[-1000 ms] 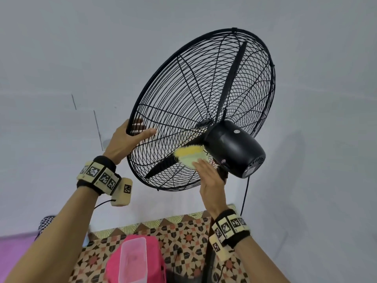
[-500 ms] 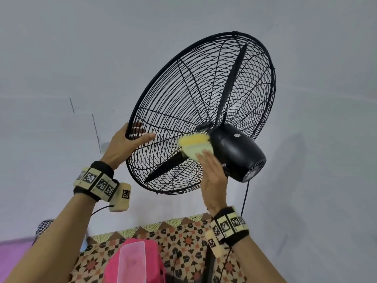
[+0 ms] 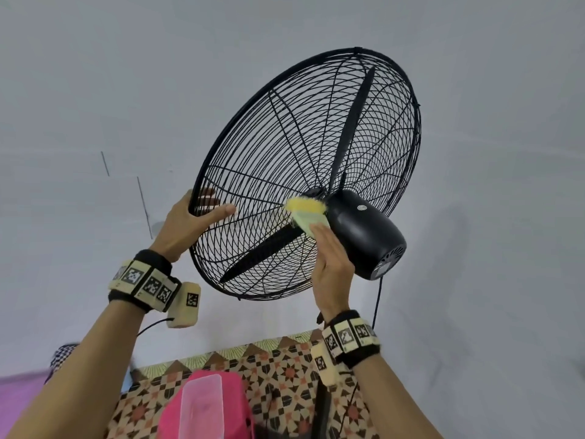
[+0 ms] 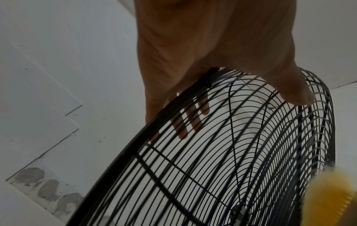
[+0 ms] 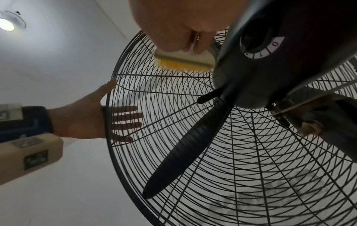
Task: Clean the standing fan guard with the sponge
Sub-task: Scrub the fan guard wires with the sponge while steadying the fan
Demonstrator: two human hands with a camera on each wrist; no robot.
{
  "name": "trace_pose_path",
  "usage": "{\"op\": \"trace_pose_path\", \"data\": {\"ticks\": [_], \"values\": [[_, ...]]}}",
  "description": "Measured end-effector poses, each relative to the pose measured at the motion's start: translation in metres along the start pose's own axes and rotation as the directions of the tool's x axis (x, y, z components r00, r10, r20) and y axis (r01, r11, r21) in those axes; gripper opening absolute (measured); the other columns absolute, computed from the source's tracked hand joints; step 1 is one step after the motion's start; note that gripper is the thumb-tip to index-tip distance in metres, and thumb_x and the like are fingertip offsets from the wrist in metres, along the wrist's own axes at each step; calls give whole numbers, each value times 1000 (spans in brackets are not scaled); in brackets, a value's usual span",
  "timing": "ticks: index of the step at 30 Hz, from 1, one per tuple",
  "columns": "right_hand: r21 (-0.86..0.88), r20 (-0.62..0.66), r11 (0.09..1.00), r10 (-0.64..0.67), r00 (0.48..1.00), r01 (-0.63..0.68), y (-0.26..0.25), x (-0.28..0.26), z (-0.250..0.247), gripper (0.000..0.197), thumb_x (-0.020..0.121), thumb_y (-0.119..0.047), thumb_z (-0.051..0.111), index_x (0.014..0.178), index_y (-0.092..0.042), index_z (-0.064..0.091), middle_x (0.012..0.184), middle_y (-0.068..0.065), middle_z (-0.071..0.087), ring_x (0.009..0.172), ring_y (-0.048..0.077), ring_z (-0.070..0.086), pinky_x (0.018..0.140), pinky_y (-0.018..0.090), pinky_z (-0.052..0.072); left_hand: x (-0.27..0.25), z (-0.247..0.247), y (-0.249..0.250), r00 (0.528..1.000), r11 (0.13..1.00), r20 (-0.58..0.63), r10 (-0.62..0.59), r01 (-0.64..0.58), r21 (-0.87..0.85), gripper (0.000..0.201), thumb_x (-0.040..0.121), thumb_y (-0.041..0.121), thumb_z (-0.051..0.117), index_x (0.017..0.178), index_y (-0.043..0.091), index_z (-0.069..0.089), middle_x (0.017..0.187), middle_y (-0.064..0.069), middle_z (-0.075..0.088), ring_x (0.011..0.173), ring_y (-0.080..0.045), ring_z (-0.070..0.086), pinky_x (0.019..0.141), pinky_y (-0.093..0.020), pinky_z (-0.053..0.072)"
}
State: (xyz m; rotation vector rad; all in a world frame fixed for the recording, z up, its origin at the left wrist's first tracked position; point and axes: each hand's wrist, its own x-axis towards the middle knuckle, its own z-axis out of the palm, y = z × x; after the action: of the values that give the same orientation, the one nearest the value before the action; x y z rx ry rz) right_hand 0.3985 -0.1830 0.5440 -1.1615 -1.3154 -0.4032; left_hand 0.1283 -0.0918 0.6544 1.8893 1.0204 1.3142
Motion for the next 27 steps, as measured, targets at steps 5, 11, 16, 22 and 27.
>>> {"op": "trace_pose_path", "data": {"ticks": [5,11,16,22,27], "values": [[-49,239,998,-29,971,41,13,-30,1,57,98,10,57,146,-20,55,148,2,58,140,15,52,115,41,45,-1,-5,-4,1000,1000,1,-8,8,-12,101,58,86,77,138,28,55,131,5,67,124,-15,62,107,-40,46],[-25,45,999,-21,999,22,-1,-3,-10,53,98,10,55,145,-15,58,147,4,59,140,17,51,121,32,37,-1,-1,1,1000,1000,2,8,-8,3,96,59,87,76,134,31,56,127,7,68,120,-11,63,101,-33,47],[-25,168,1000,-10,986,14,-4,-14,-1,58,97,10,58,146,-20,55,144,1,60,133,13,57,111,37,49,-2,-4,-4,1000,1000,-15,5,-5,1,100,59,88,76,137,28,56,127,8,68,120,-10,63,104,-39,48],[-11,-88,998,60,994,-61,-18,14,-14,45,106,-14,55,151,-11,51,120,15,73,97,19,73,81,30,62,-2,-1,-3,1000,999,-7,31,-31,16,91,65,82,77,135,26,58,125,6,69,117,-12,65,100,-34,49],[-240,161,960,187,969,-145,-31,9,-10,55,104,-12,55,156,-5,40,103,15,74,86,25,70,84,37,61,-1,-1,-5,999,1000,-31,13,-13,-3,96,62,84,76,137,27,57,126,9,69,119,-10,64,98,-33,50]]}}
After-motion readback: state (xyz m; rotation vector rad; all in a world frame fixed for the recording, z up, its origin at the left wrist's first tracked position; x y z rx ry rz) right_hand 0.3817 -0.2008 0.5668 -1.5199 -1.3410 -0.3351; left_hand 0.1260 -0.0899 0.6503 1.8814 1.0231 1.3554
